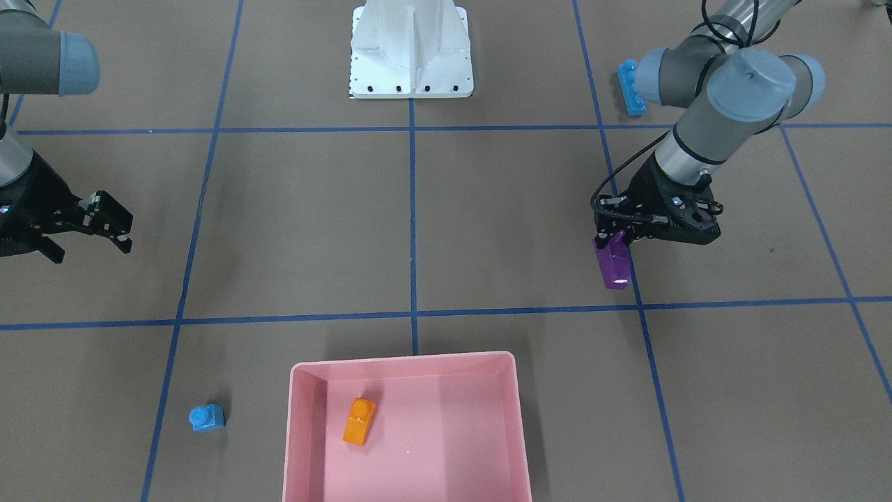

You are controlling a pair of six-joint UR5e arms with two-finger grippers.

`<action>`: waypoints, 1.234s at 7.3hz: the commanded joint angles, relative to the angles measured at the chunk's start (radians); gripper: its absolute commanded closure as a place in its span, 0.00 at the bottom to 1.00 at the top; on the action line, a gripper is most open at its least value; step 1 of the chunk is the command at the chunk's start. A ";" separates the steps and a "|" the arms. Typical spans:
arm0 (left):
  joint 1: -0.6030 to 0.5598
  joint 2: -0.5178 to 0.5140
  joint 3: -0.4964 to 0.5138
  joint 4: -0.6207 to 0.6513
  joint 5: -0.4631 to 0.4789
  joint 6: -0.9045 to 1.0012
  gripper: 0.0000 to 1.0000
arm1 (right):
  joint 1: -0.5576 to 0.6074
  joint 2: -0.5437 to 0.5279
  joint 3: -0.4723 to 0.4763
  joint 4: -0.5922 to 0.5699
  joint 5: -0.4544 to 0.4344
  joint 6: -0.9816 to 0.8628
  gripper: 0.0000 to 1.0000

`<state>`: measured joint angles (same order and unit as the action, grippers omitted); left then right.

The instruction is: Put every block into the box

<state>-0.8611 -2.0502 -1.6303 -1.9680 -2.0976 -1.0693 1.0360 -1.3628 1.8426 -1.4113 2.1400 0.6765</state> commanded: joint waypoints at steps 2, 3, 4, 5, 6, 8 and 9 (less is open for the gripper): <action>-0.039 -0.288 0.260 0.042 0.005 -0.031 1.00 | -0.002 0.001 -0.002 0.000 -0.002 0.002 0.00; -0.056 -0.414 0.371 0.081 0.005 -0.032 1.00 | -0.002 0.001 -0.002 0.000 0.000 0.002 0.00; -0.058 -0.526 0.515 0.081 0.005 -0.035 1.00 | -0.002 0.001 -0.002 0.000 0.000 0.002 0.00; -0.058 -0.636 0.676 0.074 0.005 -0.034 1.00 | -0.004 0.001 -0.002 0.000 -0.002 0.003 0.00; -0.059 -0.674 0.741 0.063 0.005 -0.070 1.00 | -0.002 0.001 -0.002 0.000 -0.002 0.005 0.00; -0.055 -0.801 0.946 0.029 0.039 -0.139 1.00 | -0.004 -0.001 -0.003 -0.002 -0.002 0.006 0.00; -0.050 -0.803 0.966 -0.001 0.039 -0.158 0.87 | -0.007 -0.001 -0.002 -0.002 -0.002 0.008 0.00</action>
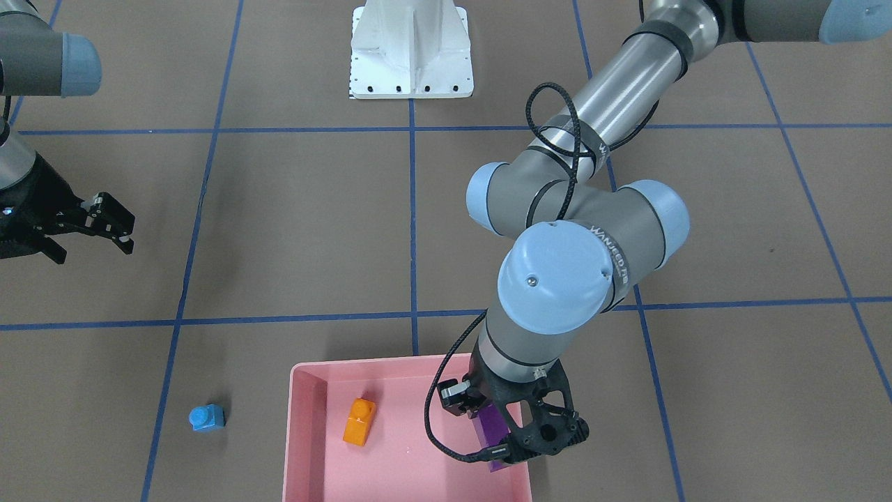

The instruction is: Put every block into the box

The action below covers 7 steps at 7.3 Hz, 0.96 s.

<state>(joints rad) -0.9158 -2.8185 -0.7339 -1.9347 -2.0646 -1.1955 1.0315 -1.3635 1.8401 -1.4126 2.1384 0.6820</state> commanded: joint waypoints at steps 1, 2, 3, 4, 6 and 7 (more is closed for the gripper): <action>0.020 -0.033 0.071 -0.041 0.006 -0.015 0.15 | -0.002 0.000 0.001 0.000 0.000 0.002 0.00; 0.031 -0.035 0.068 -0.043 0.006 0.002 0.00 | -0.004 0.000 -0.001 0.000 0.000 0.001 0.00; 0.040 -0.035 0.061 -0.043 0.006 0.005 0.00 | -0.005 0.001 -0.001 0.000 0.000 0.002 0.00; 0.046 -0.027 0.038 -0.041 0.004 0.013 0.00 | -0.005 0.009 -0.016 0.001 0.000 0.001 0.00; 0.048 0.064 -0.129 0.049 -0.031 0.108 0.00 | -0.008 0.067 -0.080 0.004 0.000 0.001 0.00; 0.043 0.158 -0.303 0.153 -0.052 0.190 0.00 | -0.008 0.128 -0.153 0.007 -0.002 -0.001 0.00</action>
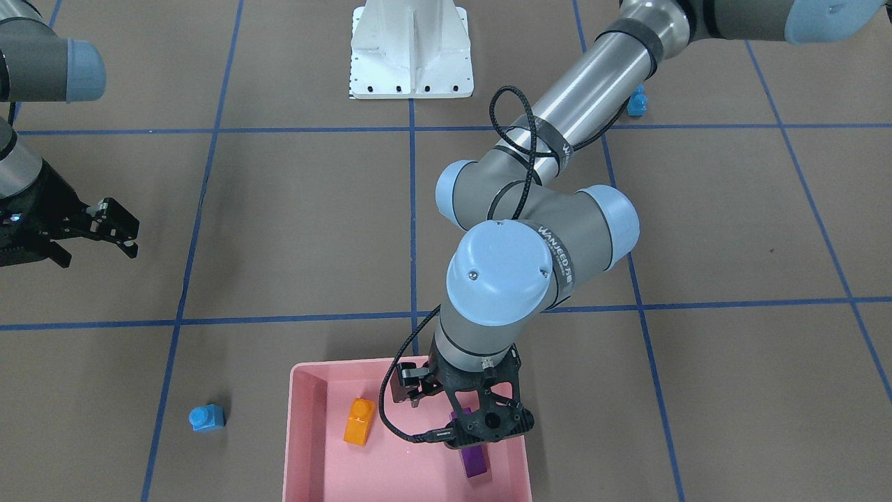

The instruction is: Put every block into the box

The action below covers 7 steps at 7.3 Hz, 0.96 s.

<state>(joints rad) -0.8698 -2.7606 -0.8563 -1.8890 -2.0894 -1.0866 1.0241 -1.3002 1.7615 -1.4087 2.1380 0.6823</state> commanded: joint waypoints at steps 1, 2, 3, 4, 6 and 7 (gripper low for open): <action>-0.005 0.219 -0.363 0.204 -0.030 0.140 0.00 | -0.001 0.153 -0.171 0.004 -0.003 -0.001 0.00; -0.005 0.384 -0.549 0.220 -0.031 0.201 0.00 | -0.002 0.253 -0.271 0.005 -0.004 -0.001 0.00; -0.003 0.564 -0.731 0.220 -0.031 0.267 0.00 | -0.005 0.350 -0.380 0.007 -0.007 -0.001 0.00; -0.005 0.684 -0.844 0.220 -0.029 0.293 0.00 | -0.010 0.407 -0.496 0.090 -0.013 -0.001 0.00; -0.003 0.753 -0.908 0.218 -0.023 0.294 0.00 | -0.018 0.468 -0.701 0.281 -0.033 0.009 0.00; 0.000 0.751 -0.908 0.218 -0.021 0.294 0.00 | -0.044 0.517 -0.771 0.292 -0.085 0.011 0.00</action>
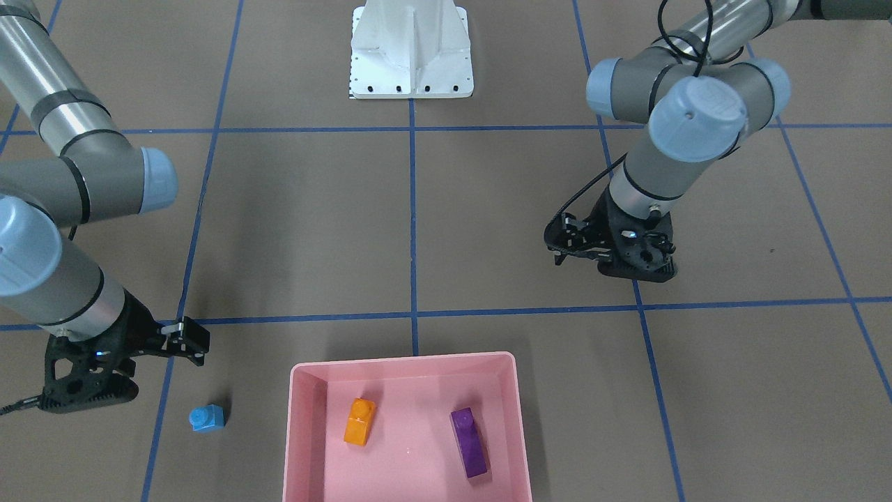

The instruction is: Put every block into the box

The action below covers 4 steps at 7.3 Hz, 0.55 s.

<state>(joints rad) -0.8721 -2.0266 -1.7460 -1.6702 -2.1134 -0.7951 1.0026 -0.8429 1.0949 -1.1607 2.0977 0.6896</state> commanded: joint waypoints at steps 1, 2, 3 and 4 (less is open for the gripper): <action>0.004 0.017 -0.018 0.000 0.003 0.001 0.00 | -0.053 0.082 -0.151 0.065 -0.114 0.005 0.01; 0.005 0.016 -0.018 0.000 0.003 -0.003 0.00 | -0.064 0.090 -0.189 0.102 -0.120 0.005 0.01; 0.007 0.016 -0.017 0.000 0.003 -0.003 0.00 | -0.070 0.090 -0.225 0.145 -0.120 0.005 0.03; 0.007 0.014 -0.015 0.000 0.003 -0.006 0.00 | -0.070 0.090 -0.234 0.162 -0.120 0.033 0.04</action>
<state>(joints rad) -0.8661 -2.0114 -1.7624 -1.6705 -2.1108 -0.7981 0.9371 -0.7556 0.8858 -1.0301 1.9812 0.7019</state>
